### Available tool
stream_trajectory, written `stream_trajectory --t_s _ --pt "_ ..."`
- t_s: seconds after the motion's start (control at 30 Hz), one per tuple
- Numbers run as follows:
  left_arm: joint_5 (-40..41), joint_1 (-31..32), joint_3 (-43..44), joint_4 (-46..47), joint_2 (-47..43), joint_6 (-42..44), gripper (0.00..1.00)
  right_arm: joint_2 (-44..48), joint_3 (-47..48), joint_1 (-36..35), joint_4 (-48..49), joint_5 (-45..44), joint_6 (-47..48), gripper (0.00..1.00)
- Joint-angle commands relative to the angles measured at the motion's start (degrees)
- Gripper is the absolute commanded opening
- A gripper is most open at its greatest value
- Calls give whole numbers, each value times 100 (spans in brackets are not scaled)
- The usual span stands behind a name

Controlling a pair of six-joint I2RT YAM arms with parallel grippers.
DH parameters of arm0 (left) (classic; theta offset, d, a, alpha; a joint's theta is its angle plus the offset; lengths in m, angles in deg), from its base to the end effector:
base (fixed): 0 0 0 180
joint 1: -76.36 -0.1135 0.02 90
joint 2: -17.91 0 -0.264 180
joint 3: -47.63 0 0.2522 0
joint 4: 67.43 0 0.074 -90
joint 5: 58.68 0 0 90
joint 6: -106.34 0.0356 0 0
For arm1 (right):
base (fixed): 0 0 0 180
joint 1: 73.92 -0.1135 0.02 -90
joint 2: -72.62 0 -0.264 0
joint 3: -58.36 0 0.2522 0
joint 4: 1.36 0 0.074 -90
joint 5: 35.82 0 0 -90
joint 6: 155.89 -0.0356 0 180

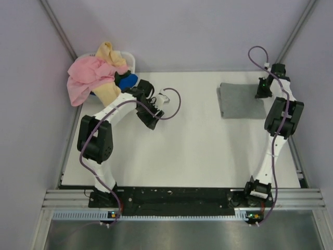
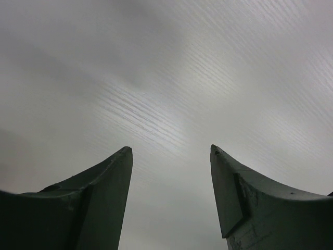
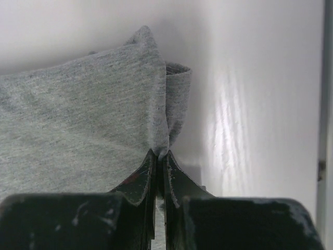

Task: Fold and stack the t-shirts
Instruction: Put the neatly folded tshirt into the corner of the board with the right arm

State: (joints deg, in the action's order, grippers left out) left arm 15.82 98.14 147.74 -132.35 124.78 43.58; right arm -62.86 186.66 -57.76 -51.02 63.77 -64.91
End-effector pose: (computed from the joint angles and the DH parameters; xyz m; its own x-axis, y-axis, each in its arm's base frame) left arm 0.3504 -0.1502 0.2336 -0.5844 0.7085 -0.3956 0.7907 0.6067 -0.0817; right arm 0.4993 -0.1385 0.1757 -0.8071 0.2163 -0.5493 0.1731 0.9763 0.1301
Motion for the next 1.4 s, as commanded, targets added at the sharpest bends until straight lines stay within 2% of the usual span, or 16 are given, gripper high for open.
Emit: stream_trajectory --t_s 0.0,0.17,0.33,0.47,0.5,0.53,0.57,0.63,0.8,0.97,1.07,1.1,1.17,1.2,1.3,1.37 --pt "179 -25 277 -237 -140 114 66 -408 884 62 30 -694 395 0" --pt "259 -25 541 -307 62 53 66 -839 1246 168 434 -932 509 0" --pt "329 -25 708 -395 211 9 66 -954 1474 282 654 -1529 264 0" --pt "391 -25 813 -465 238 0 67 -936 1588 405 795 -1486 184 0" --pt "391 -25 822 -474 229 -9 67 -919 1641 414 804 -1486 210 12" --pt "391 -25 822 -483 229 -9 68 -893 1685 405 804 -1503 254 33" --pt "399 -25 822 -492 212 -26 68 -849 1746 414 804 -1538 289 51" --pt "417 -25 805 -518 159 -44 68 -665 1878 405 804 -1573 342 99" --pt "513 -25 621 -439 -183 -96 73 248 1888 370 786 -986 53 99" --pt "680 -25 235 -264 -806 -114 74 1610 862 -25 812 -555 -27 99" --pt "768 -25 -274 -27 -1325 -141 77 2549 -209 -253 865 145 -219 99" --pt "821 -33 -459 44 -1535 -149 99 2840 -657 -280 935 567 -290 99" --pt "935 -42 -898 263 -1957 -211 99 3595 -1649 -333 1189 1454 -570 99" --pt "970 -60 -1153 403 -2177 -219 99 3956 -2185 -377 1434 1606 -702 99" --pt "1050 -200 -2075 1122 -2888 -298 99 5247 -4100 -613 2365 1617 -949 99" --pt "1102 -332 -2681 1703 -3372 -316 99 6196 -5156 -850 2815 1232 -1090 99"
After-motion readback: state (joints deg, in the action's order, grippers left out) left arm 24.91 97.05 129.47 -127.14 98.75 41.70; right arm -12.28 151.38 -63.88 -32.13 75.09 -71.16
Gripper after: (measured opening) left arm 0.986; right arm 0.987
